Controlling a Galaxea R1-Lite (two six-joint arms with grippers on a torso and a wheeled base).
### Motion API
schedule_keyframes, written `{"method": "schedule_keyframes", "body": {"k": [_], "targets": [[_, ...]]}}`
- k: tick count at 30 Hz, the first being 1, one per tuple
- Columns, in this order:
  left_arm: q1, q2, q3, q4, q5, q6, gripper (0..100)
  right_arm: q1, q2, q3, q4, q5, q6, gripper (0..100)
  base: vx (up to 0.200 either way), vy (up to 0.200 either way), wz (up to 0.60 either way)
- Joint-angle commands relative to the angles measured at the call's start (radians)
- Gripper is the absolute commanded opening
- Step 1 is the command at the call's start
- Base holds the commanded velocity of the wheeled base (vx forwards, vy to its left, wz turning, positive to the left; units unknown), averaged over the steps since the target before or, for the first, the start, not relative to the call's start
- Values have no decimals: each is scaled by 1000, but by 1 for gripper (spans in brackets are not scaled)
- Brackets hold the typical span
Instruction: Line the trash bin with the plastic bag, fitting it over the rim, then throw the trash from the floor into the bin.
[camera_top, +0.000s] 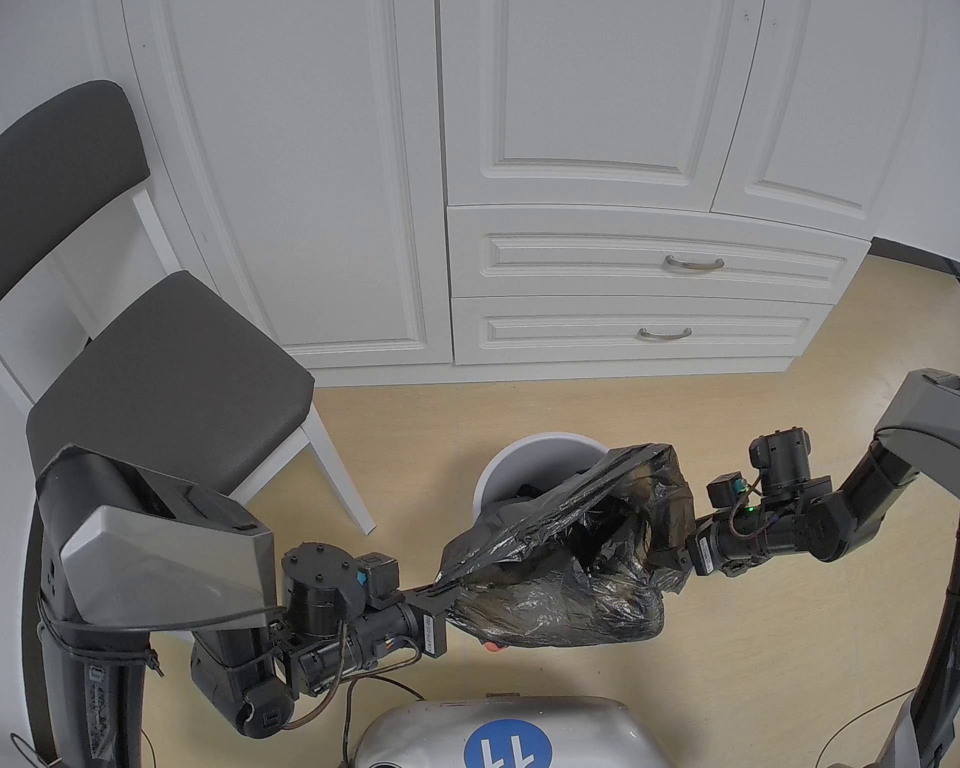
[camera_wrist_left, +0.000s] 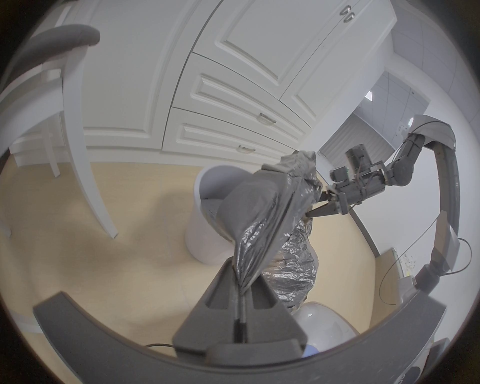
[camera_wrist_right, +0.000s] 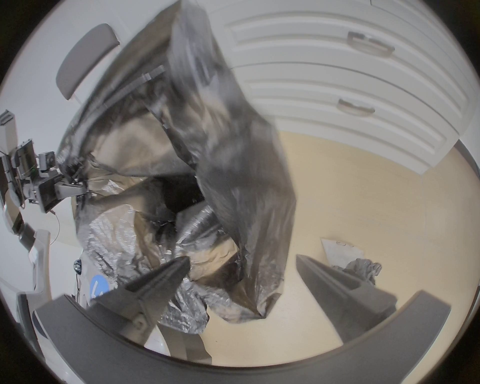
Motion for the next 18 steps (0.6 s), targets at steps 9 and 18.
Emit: {"method": "schedule_keyframes", "body": {"k": [9,18], "targets": [[59,-111,96,2,-48,85,0,25,-223,82,-13,13,-31,100,0,0,0],[85,14,66,1,-49,87,0,92,-91,61,-97,-81,1,100,0,0,0]]}}
